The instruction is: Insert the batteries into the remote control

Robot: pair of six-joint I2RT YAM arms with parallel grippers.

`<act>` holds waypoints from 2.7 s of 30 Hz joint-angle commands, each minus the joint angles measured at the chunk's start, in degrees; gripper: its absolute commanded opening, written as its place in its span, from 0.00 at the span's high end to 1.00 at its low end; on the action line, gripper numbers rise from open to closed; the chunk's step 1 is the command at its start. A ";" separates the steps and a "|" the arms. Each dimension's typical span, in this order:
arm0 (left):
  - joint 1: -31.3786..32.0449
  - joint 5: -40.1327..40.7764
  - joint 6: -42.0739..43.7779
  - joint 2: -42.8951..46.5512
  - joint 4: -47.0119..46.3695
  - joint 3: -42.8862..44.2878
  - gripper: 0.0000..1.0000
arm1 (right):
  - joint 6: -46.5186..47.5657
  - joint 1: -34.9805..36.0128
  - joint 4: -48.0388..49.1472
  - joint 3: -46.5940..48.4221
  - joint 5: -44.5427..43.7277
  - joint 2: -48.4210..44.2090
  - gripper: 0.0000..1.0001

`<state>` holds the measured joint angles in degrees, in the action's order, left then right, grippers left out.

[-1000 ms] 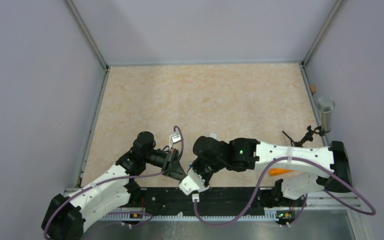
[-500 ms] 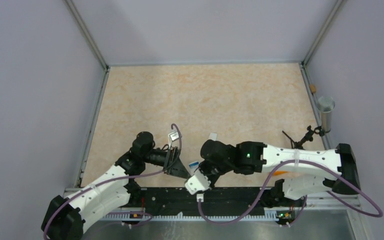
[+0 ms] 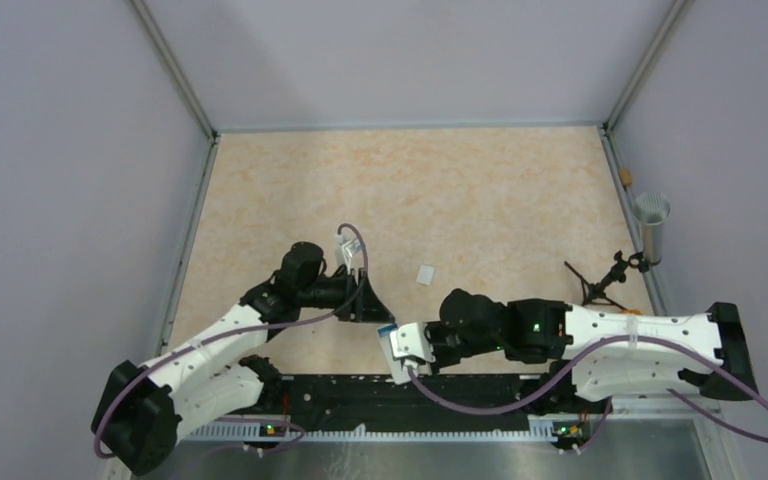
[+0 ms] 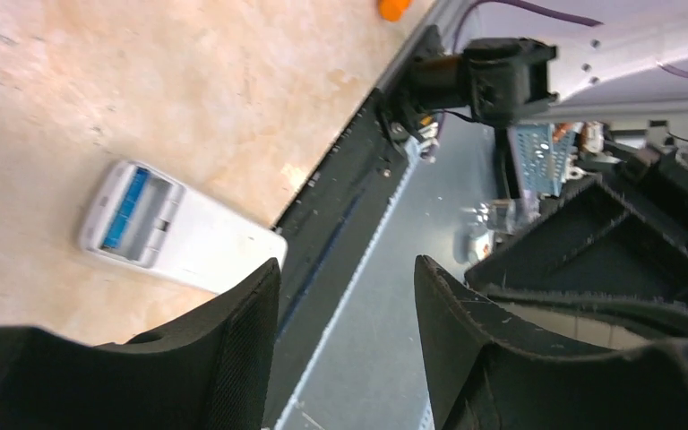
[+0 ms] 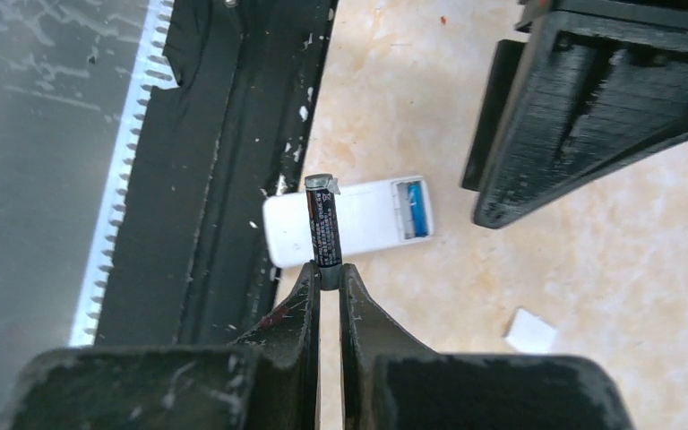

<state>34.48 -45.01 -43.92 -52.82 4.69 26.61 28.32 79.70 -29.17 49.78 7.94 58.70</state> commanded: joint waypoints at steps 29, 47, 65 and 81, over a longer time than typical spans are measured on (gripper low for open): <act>9.40 16.08 14.90 -44.71 5.66 20.42 0.71 | -32.45 4.84 10.95 -10.26 -10.21 -2.59 1.00; 9.38 21.05 10.13 -34.25 7.41 4.88 0.78 | -35.57 4.83 6.98 -8.43 -15.64 0.76 1.00; 10.26 26.62 -3.01 -16.43 7.99 -9.56 0.72 | -42.51 4.83 3.37 -4.87 -16.19 6.43 1.00; 11.26 25.46 -5.20 -7.15 11.62 -14.28 0.83 | -46.77 4.85 1.37 -5.08 -8.60 12.74 1.00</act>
<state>45.04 -22.55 -49.95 -59.77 8.67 15.20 -16.69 83.64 -27.16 42.44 -3.07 69.14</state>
